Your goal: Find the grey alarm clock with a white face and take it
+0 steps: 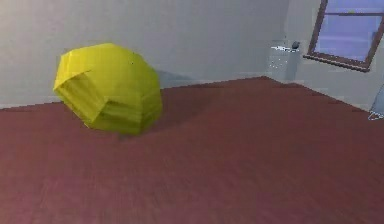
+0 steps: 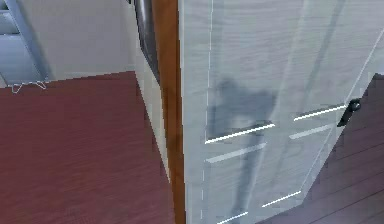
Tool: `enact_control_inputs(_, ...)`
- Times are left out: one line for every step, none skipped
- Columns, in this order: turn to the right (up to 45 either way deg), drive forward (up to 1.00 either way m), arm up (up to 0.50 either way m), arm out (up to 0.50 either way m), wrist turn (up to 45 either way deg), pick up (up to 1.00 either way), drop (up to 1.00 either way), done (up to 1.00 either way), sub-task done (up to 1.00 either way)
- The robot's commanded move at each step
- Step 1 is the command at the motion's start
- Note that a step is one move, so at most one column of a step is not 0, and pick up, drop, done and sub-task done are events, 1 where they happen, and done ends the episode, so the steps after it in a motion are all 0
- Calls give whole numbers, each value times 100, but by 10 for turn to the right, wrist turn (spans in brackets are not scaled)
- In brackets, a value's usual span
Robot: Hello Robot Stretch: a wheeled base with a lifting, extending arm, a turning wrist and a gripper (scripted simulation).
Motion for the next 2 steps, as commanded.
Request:
enact_control_inputs(180, 0, 0, 0, 0, 0, 0, 0, 0)
enact_control_inputs(0, 45, 0, 0, 0, 0, 0, 0, 0)
